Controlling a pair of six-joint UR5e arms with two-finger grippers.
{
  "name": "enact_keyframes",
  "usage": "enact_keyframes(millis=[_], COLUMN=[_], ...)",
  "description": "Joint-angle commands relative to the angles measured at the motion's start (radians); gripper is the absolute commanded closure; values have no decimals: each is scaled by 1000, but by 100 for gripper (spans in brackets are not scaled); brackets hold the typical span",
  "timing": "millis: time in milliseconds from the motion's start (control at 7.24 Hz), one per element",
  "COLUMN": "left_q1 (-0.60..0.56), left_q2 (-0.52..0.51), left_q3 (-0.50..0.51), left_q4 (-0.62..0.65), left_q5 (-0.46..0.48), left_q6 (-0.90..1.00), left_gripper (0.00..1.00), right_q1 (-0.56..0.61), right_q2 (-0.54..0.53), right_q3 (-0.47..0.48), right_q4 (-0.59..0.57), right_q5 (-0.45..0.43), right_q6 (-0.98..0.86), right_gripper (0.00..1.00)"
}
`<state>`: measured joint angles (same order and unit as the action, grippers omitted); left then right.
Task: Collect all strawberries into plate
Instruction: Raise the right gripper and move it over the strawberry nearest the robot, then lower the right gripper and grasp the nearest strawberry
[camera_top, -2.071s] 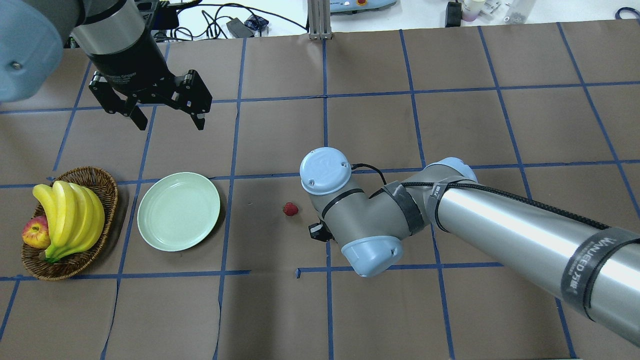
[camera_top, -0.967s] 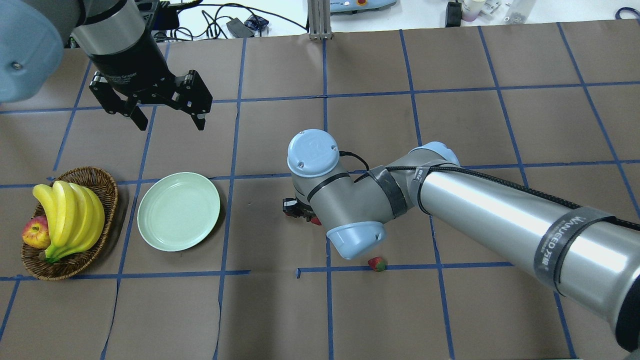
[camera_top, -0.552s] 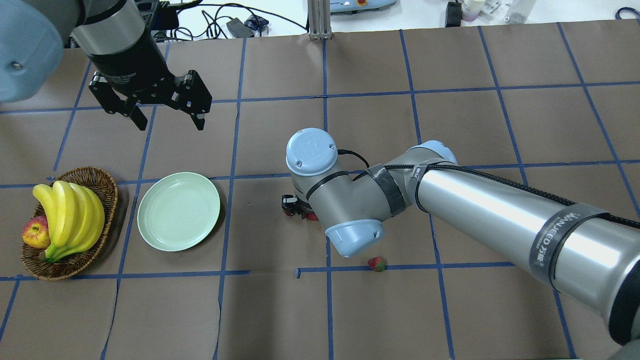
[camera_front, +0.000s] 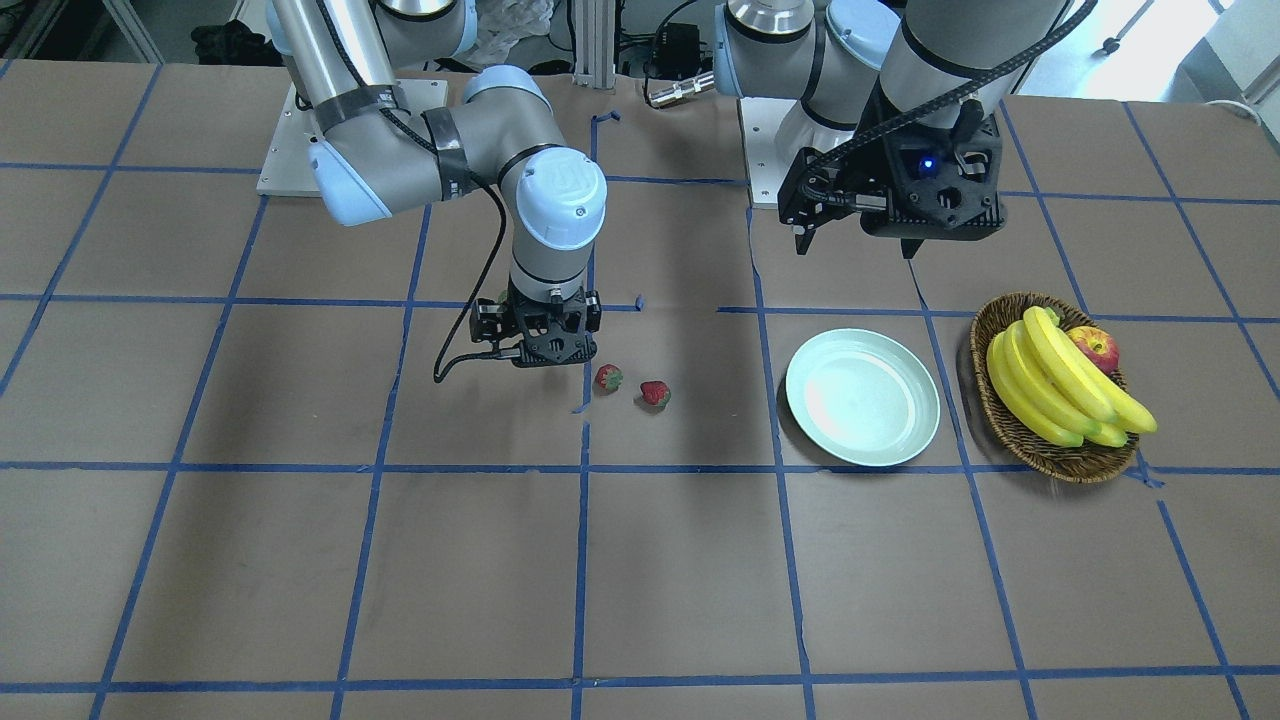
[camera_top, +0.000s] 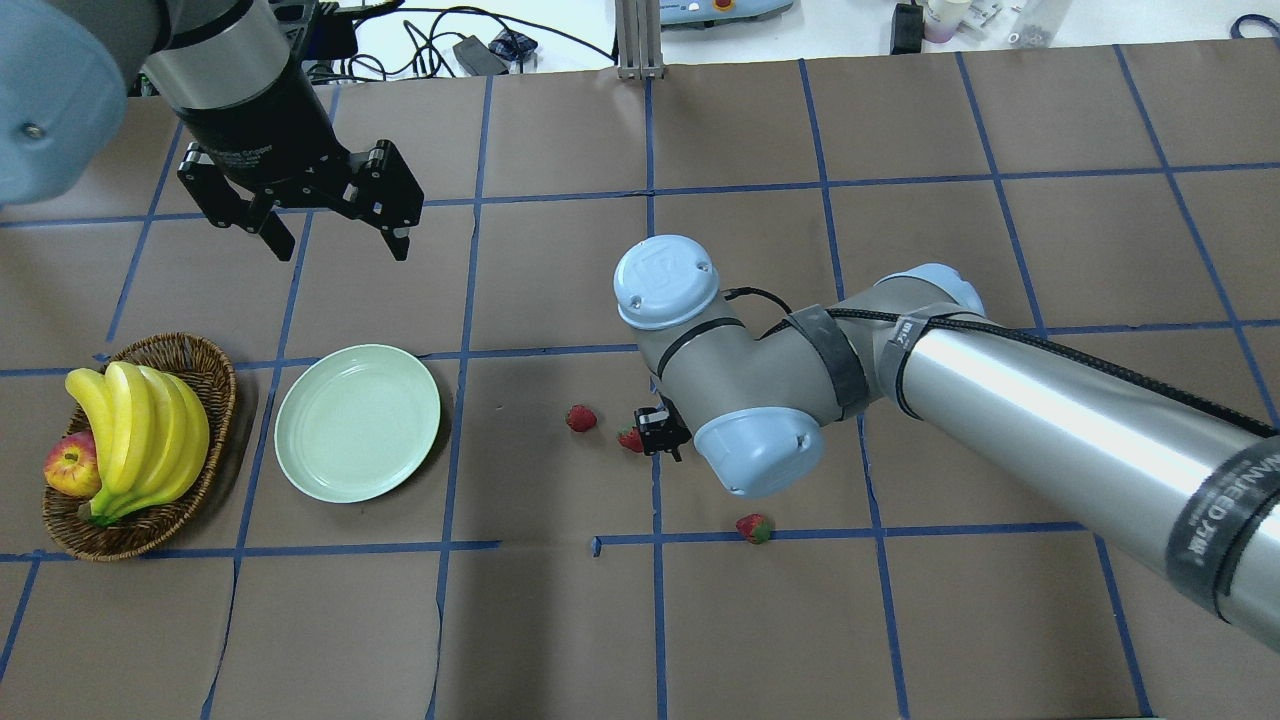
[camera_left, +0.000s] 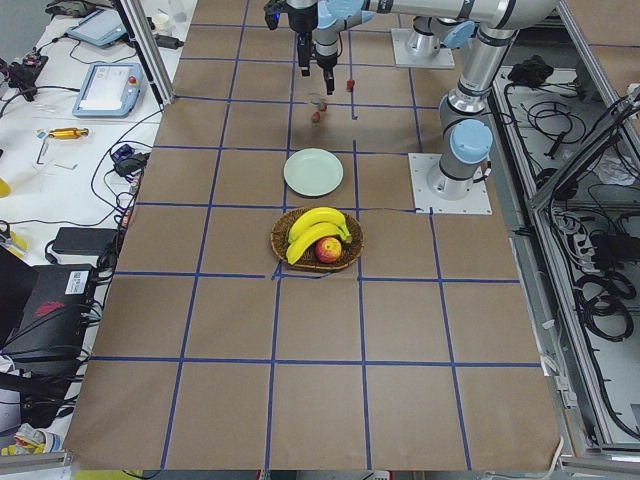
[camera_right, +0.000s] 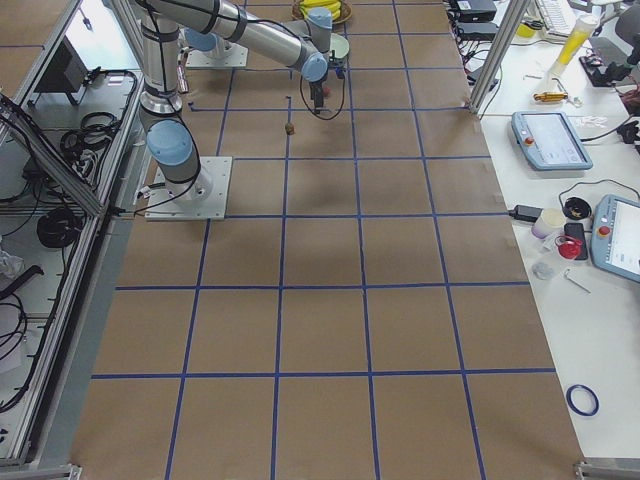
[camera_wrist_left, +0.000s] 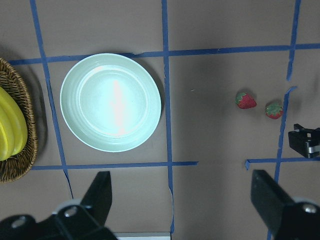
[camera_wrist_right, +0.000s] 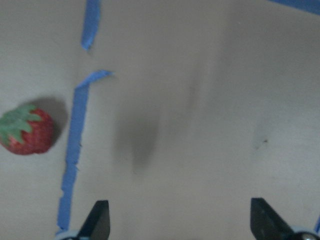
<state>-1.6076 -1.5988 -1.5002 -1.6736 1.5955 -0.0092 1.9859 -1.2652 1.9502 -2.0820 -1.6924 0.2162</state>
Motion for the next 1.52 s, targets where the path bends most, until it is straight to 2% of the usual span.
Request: enact_keyframes(millis=[0, 414, 690, 967, 1105, 1243, 1381], left_q1=[0, -2, -8, -8, -8, -8, -8], left_q2=[-1, 0, 7, 7, 5, 5, 5], left_q3=[-2, -18, -34, -34, -34, -34, -34], left_q4=[0, 0, 0, 2, 0, 2, 0], left_q5=[-2, -3, -3, -3, -3, -3, -3], left_q6=[0, -3, -3, -3, -2, -3, -3], left_gripper=[0, 0, 0, 0, 0, 0, 0], right_q1=[-44, -36, -30, -29, -27, -27, -29], right_q2=[-45, -80, -88, -89, -88, -88, -88], right_q3=[74, 131, 219, 220, 220, 220, 219], right_q4=[17, 37, -43, -47, -47, -49, -53], right_q5=[-3, 36, 78, 80, 82, 82, 82], right_q6=[-72, -86, -92, -87, -81, -80, -80], right_gripper=[0, 0, 0, 0, 32, 72, 98])
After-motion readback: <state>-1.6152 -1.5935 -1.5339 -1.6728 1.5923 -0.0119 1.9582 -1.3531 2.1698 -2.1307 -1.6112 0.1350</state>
